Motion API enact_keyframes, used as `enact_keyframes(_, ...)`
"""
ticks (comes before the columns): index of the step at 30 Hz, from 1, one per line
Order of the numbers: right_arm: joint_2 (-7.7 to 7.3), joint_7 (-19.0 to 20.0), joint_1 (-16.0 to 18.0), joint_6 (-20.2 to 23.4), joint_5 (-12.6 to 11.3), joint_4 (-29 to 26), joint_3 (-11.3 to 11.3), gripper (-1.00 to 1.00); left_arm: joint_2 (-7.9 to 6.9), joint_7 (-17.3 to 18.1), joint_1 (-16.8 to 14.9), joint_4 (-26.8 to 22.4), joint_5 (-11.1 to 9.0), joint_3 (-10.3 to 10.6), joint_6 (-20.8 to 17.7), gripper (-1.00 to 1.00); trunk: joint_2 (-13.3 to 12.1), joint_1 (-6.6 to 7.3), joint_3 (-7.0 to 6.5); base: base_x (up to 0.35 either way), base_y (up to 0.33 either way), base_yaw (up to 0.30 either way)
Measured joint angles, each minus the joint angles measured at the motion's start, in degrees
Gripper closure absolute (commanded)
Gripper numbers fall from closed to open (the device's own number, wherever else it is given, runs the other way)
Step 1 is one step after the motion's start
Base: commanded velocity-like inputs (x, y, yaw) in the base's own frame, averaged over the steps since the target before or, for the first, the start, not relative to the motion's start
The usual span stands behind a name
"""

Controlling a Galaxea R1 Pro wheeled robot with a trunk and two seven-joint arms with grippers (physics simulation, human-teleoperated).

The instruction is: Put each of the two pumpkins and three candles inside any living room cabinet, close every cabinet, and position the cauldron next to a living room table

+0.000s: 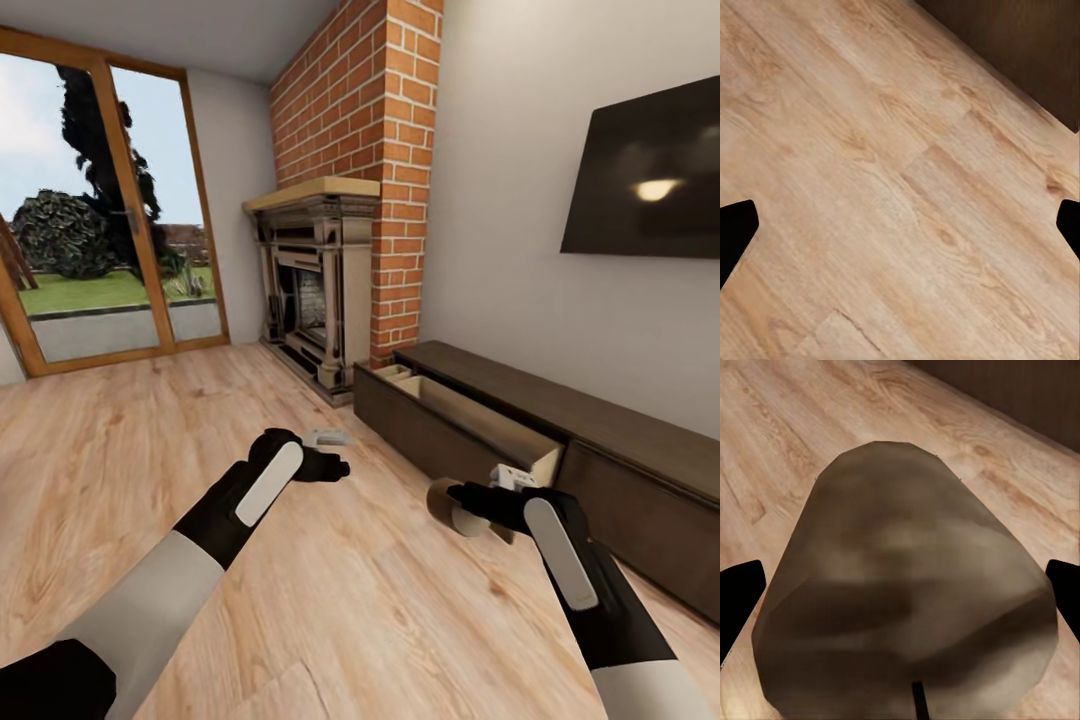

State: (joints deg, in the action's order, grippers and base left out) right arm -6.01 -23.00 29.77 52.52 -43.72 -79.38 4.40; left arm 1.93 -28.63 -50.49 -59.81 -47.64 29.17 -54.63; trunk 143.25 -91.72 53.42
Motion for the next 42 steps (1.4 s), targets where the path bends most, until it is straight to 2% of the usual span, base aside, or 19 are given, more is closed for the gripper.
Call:
enact_keyframes(5, 0.01, 0.0, -1.1, 0.0, 0.0, -2.1, -0.4, 1.0, -0.06, -3.9, 0.0, 0.3, -0.2, -0.1, 0.2, -1.0, 0.0, -0.01, 0.0, 0.281, 0.001, 0.0)
enact_keyframes(8, 0.17, 0.0, -1.9, 0.0, 0.1, -3.7, -2.4, 1.0, -0.07, -5.7, 0.0, 0.5, -0.2, -0.1, 0.3, -1.0, 0.0, -0.01, 0.0, 0.2, 0.0, 0.0)
enact_keyframes(12, 0.24, -0.1, -3.0, 0.0, 0.1, -5.4, -4.0, 1.0, -0.07, -6.7, 0.0, 0.5, -0.2, -0.2, 0.3, -1.0, 0.0, -0.02, 0.0, 0.151, 0.018, 0.0)
enact_keyframes(22, 0.31, -0.1, -4.0, -0.2, 0.0, -8.4, -4.8, 1.0, -0.07, -7.1, 0.0, 0.5, -0.2, -0.2, 0.4, -1.0, 0.0, -0.03, 0.0, 0.137, 0.075, 0.0)
enact_keyframes(28, 0.43, -0.1, -5.1, -0.4, 0.1, -9.5, -6.7, 1.0, -0.07, -7.1, 0.0, 0.5, -0.2, -0.2, 0.3, -1.0, 0.0, -0.01, 0.0, 0.177, 0.063, 0.0)
enact_keyframes(32, 0.35, -0.4, -5.2, -0.5, 0.4, -9.6, -7.1, 1.0, -0.07, -7.1, 0.0, 0.5, -0.2, -0.2, 0.3, -1.0, 0.0, 0.0, 0.0, 0.276, 0.109, 0.0)
enact_keyframes(37, 0.47, -3.8, -5.3, -0.5, 0.6, -9.6, -7.5, 1.0, -0.08, -7.1, 0.0, 0.5, -0.2, -0.1, 0.4, -1.0, 0.0, 0.0, 0.0, 0.305, 0.073, 0.0)
enact_keyframes(42, 0.52, -5.0, -5.4, -0.7, 0.4, -9.6, -8.0, 1.0, -0.08, -7.1, 0.0, 0.5, -0.2, -0.2, 0.4, -1.0, 0.0, -0.01, 0.0, 0.258, 0.018, 0.0)
